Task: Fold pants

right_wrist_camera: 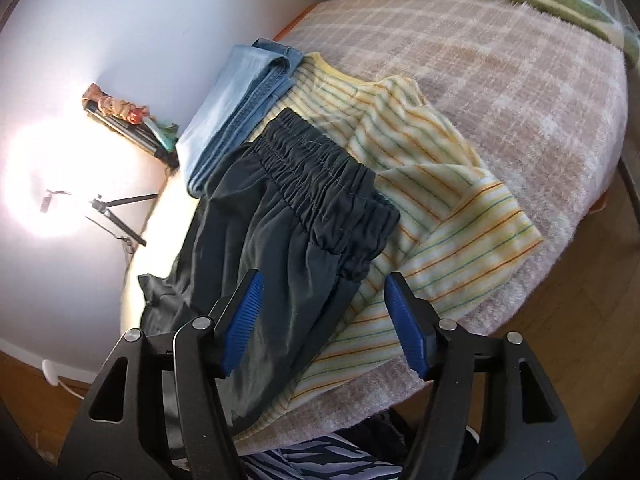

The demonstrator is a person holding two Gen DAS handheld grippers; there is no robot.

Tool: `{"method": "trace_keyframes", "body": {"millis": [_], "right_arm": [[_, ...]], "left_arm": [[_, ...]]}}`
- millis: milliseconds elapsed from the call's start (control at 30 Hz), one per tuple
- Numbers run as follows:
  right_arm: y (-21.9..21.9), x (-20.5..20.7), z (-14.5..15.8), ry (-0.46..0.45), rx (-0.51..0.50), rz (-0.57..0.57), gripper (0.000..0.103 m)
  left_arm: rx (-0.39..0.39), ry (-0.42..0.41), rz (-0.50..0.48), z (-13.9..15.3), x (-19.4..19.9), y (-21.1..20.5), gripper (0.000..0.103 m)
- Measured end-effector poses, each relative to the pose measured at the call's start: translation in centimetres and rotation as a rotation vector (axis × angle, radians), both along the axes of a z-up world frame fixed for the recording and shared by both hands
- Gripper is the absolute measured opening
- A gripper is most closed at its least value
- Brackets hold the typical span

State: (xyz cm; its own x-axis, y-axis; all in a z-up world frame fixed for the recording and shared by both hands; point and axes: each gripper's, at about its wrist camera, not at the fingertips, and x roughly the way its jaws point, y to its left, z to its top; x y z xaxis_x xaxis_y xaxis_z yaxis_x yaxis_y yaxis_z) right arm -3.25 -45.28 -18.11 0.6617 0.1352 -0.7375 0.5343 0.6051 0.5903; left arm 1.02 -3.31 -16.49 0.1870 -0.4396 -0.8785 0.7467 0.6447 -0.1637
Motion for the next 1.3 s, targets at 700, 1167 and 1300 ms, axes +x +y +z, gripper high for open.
{"method": "trace_keyframes", "body": {"millis": [700,1167,1300], "right_arm": [[-2.2,1.0,-2.1,-0.066,0.108,-0.077,0.066],[-1.8,2.6,-1.8,-0.116,-0.005,-0.059,0.043],[-0.9,2.6,0.0,-0.143,-0.048,-0.056,0.026]], "left_arm": [[-0.172,-0.056,0.345,4.0,6.2,6.5,0.019],[-0.175,-0.071,0.515,2.7,7.6,11.2,0.019],[-0.166,-0.079,0.610,2.0,8.1,14.0,0.019]]}}
